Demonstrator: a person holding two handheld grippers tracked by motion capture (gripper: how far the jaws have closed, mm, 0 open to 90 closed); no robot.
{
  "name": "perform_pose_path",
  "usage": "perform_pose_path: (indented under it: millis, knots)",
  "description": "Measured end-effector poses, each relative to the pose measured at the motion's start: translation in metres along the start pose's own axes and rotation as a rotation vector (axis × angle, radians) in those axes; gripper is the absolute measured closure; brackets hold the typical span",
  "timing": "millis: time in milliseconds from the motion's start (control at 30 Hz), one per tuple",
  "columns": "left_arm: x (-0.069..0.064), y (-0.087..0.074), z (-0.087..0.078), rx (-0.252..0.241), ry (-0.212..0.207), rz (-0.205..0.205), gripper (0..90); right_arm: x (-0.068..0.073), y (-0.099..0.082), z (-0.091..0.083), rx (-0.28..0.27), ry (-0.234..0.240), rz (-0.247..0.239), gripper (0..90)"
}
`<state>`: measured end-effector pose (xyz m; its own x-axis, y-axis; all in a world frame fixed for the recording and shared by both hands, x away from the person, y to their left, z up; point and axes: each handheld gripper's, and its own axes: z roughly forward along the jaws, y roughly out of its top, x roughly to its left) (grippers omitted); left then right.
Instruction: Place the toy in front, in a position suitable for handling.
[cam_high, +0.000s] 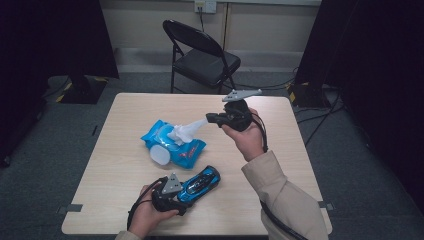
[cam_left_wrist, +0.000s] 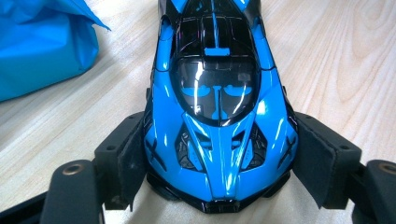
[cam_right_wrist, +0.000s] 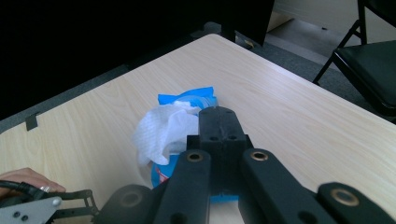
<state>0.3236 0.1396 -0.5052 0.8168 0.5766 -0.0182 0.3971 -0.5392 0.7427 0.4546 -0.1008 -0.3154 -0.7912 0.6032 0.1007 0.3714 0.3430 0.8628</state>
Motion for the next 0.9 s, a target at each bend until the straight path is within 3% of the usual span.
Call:
perform_pose_path:
  millis: [667, 900]
  knots:
    - [0.000, 0.000, 0.000, 0.001, 0.000, -0.001, 25.2, -0.035, -0.042, -0.085, -0.062, -0.035, 0.047, 90.0]
    - [0.000, 0.000, 0.000, 0.005, -0.001, 0.003, 25.2, -0.035, -0.073, -0.096, -0.006, -0.027, 0.048, 90.0]
